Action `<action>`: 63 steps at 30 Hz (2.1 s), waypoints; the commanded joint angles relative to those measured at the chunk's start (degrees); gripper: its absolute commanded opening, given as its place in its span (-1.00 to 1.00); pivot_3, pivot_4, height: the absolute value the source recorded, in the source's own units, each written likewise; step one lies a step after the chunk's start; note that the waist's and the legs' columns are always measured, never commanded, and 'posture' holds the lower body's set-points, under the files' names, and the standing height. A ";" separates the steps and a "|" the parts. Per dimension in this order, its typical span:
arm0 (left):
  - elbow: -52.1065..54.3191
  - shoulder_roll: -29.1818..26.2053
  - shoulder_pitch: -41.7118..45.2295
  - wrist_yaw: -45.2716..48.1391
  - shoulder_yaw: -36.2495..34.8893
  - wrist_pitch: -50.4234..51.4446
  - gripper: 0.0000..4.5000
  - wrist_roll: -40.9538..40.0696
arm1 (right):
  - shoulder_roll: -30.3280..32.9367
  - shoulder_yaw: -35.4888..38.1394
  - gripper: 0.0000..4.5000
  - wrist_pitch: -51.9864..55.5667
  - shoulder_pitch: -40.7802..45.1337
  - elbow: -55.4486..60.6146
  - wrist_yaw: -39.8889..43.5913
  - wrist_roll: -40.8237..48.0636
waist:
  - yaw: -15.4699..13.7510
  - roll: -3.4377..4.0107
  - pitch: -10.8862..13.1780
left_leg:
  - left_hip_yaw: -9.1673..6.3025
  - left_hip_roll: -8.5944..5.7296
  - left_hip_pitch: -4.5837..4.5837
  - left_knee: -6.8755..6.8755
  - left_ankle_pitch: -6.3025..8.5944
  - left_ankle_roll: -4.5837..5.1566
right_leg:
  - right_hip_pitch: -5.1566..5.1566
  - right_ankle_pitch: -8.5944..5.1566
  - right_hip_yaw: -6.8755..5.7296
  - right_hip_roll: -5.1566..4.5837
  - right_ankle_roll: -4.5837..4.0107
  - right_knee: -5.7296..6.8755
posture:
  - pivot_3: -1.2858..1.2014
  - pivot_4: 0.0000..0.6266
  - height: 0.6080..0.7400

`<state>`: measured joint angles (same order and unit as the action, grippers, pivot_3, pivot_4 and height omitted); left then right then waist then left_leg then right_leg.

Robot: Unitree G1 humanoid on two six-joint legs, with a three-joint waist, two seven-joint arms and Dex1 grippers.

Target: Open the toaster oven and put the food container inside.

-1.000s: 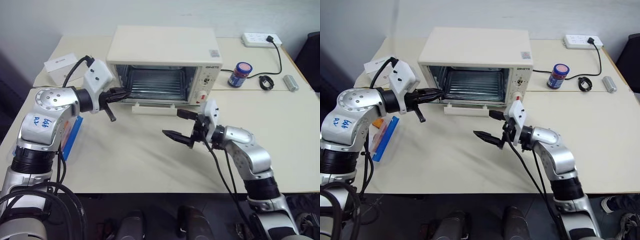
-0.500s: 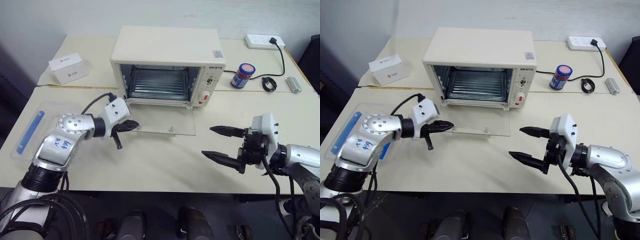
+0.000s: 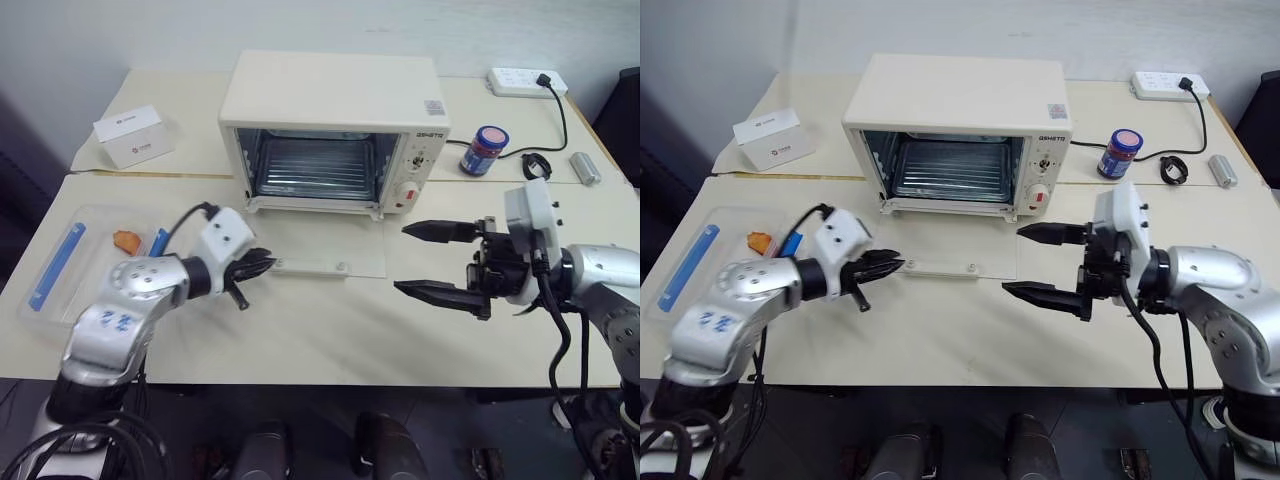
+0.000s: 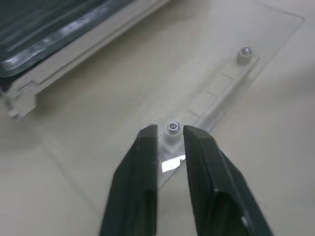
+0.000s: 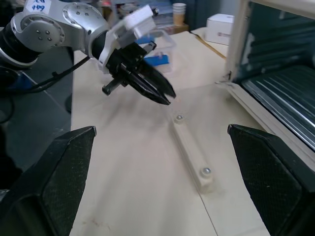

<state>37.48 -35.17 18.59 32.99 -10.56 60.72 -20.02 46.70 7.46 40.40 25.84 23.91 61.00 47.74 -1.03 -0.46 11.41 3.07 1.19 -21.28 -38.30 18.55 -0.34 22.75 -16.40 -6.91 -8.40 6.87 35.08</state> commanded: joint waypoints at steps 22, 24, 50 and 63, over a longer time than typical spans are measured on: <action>20.35 17.08 -39.19 -107.59 -45.22 -29.57 0.98 -83.55 | -9.68 -12.87 1.00 -6.58 19.92 -21.52 20.59 -7.93 | -0.65 -0.37 -0.08 | -0.71 0.35 0.05 -0.88 0.61 0.05 | -0.39 0.08 0.67 -0.04 -0.32 -0.26 | 0.03 -0.52 1.00; 16.38 12.56 -39.17 -109.47 -42.47 -32.28 0.98 -83.94 | -9.41 -11.84 1.00 -5.31 19.11 -19.85 19.64 -6.88 | -0.38 -0.33 -0.10 | -0.62 0.38 0.06 -0.88 0.61 0.04 | -0.37 0.13 0.76 0.03 -0.40 -0.34 | 0.03 -0.52 1.00; -18.12 -7.01 -25.63 -109.73 -26.58 -32.91 -0.80 -87.38 | -4.88 -1.76 1.00 1.16 7.35 -3.91 6.88 0.22 | -0.15 -0.27 -0.13 | 0.19 0.71 0.10 -0.71 0.77 -0.22 | 0.04 0.05 0.83 0.90 -0.55 -0.09 | 0.03 -0.52 1.00; -26.84 -26.47 -22.71 -81.71 -29.62 -12.86 -0.96 -89.79 | -1.38 1.39 1.00 4.31 3.71 -1.84 3.71 3.95 | -0.19 -0.30 -0.11 | 0.66 0.72 -0.14 -0.65 0.78 -0.24 | 0.62 0.04 1.03 0.88 -0.56 0.02 | 0.03 -0.52 1.00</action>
<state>10.15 -60.24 -4.98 -52.73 -37.80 45.68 -107.86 44.35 6.85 45.06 29.75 20.28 65.06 50.66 -1.22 -0.76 11.30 3.78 1.90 -21.47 -38.95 19.32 -0.58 23.45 -16.35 -5.89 -7.52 6.31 35.13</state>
